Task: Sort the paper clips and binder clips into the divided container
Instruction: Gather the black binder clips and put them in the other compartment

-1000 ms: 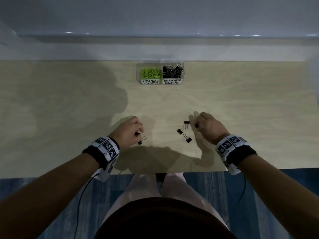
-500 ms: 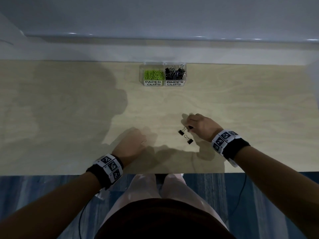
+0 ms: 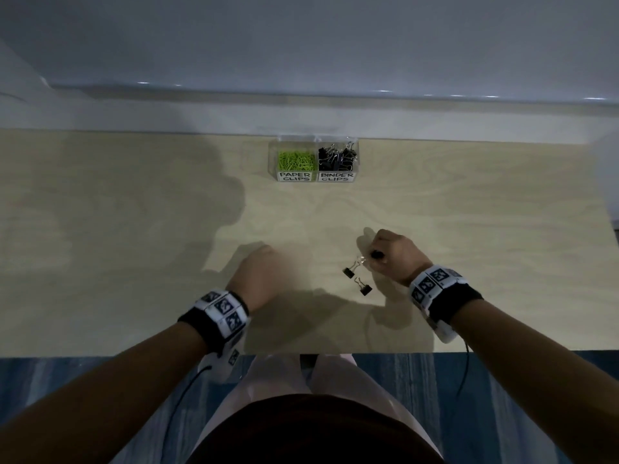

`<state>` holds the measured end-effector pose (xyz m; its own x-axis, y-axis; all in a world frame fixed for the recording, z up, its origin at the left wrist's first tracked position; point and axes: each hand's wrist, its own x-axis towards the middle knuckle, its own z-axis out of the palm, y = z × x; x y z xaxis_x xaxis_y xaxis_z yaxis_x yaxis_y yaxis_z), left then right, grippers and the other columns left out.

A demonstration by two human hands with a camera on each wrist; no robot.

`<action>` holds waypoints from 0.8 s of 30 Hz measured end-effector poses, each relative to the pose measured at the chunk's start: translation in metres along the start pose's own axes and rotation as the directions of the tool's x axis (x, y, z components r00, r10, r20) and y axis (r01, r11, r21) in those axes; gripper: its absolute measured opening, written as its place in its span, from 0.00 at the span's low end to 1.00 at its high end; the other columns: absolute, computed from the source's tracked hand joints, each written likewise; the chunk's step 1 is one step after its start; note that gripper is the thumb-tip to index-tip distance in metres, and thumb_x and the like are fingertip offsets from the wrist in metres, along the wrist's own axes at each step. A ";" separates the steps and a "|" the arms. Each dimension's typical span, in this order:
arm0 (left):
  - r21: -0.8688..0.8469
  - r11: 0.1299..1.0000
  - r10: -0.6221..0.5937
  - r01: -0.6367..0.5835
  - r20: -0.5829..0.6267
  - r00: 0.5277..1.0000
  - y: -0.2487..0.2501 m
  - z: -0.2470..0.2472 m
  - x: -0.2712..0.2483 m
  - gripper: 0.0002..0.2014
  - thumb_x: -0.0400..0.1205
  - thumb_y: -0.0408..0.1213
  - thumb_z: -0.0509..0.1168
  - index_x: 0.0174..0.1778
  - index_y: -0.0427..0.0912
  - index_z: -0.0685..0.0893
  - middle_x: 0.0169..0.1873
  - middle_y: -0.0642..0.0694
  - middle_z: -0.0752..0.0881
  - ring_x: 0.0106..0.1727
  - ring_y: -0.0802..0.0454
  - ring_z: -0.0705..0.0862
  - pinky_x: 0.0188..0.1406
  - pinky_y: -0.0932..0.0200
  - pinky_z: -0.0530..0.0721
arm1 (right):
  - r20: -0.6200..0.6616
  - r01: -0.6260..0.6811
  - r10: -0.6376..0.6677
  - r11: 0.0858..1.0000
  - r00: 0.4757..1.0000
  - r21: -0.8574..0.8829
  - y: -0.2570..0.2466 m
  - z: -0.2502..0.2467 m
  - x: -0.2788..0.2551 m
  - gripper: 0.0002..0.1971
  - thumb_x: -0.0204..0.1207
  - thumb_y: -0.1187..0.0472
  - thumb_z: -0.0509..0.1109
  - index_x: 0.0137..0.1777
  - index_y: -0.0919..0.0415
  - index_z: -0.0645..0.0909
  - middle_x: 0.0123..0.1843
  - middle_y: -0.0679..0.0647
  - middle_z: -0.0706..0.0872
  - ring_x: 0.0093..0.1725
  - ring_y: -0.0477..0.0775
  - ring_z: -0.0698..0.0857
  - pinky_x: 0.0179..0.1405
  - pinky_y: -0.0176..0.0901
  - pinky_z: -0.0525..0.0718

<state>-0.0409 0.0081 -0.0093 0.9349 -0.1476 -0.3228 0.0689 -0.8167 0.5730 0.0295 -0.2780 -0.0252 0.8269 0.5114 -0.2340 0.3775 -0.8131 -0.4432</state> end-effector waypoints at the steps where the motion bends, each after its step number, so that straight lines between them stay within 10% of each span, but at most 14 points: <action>1: -0.009 1.000 0.011 -0.011 -0.024 1.000 0.008 -0.006 0.012 0.06 0.70 0.30 0.70 0.42 0.38 0.88 0.42 0.39 0.84 0.44 0.40 0.84 0.48 0.55 0.81 | -0.044 -0.002 0.003 1.000 0.999 0.022 -0.002 -0.004 0.006 0.05 0.69 0.63 0.73 0.34 0.65 0.85 0.38 0.59 0.82 0.30 0.60 0.81 0.33 0.48 0.84; 9: -0.149 0.982 0.075 -0.115 -0.251 0.965 0.087 -0.059 0.135 0.05 0.74 0.31 0.70 0.45 0.37 0.89 0.41 0.43 0.90 0.39 0.53 0.84 0.43 0.61 0.82 | -0.349 -0.059 0.135 0.973 0.927 0.221 -0.026 -0.074 0.103 0.03 0.66 0.66 0.75 0.40 0.65 0.88 0.39 0.62 0.87 0.37 0.59 0.86 0.43 0.48 0.87; 14: -0.065 0.996 0.050 -0.068 -0.251 0.967 0.093 -0.060 0.184 0.07 0.73 0.29 0.68 0.43 0.36 0.89 0.44 0.38 0.89 0.45 0.43 0.86 0.49 0.50 0.85 | -0.327 -0.147 0.177 0.982 0.928 0.115 -0.028 -0.086 0.158 0.06 0.68 0.64 0.72 0.43 0.63 0.89 0.45 0.61 0.87 0.43 0.57 0.85 0.43 0.39 0.79; 18: 0.058 0.997 0.064 -0.053 -0.220 0.973 0.091 -0.057 0.196 0.09 0.77 0.33 0.67 0.50 0.36 0.88 0.50 0.35 0.86 0.52 0.40 0.84 0.53 0.50 0.82 | -0.217 -0.168 0.168 0.986 0.962 0.021 -0.020 -0.076 0.170 0.08 0.73 0.61 0.71 0.49 0.62 0.88 0.49 0.62 0.86 0.49 0.59 0.85 0.45 0.35 0.74; 24: 0.073 0.969 0.247 -0.237 -0.183 0.952 0.078 -0.046 0.140 0.11 0.79 0.33 0.67 0.57 0.39 0.85 0.56 0.41 0.82 0.53 0.47 0.81 0.60 0.54 0.78 | -0.395 0.024 0.050 0.984 0.917 0.178 -0.014 -0.064 0.108 0.10 0.70 0.69 0.72 0.52 0.66 0.85 0.50 0.61 0.83 0.42 0.55 0.83 0.44 0.42 0.85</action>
<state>0.1111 -0.0510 0.0247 0.9704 -0.2399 -0.0278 -0.1805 -0.7967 0.5768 0.1399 -0.2289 0.0111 0.9419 0.3191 0.1052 0.3166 -0.7382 -0.5957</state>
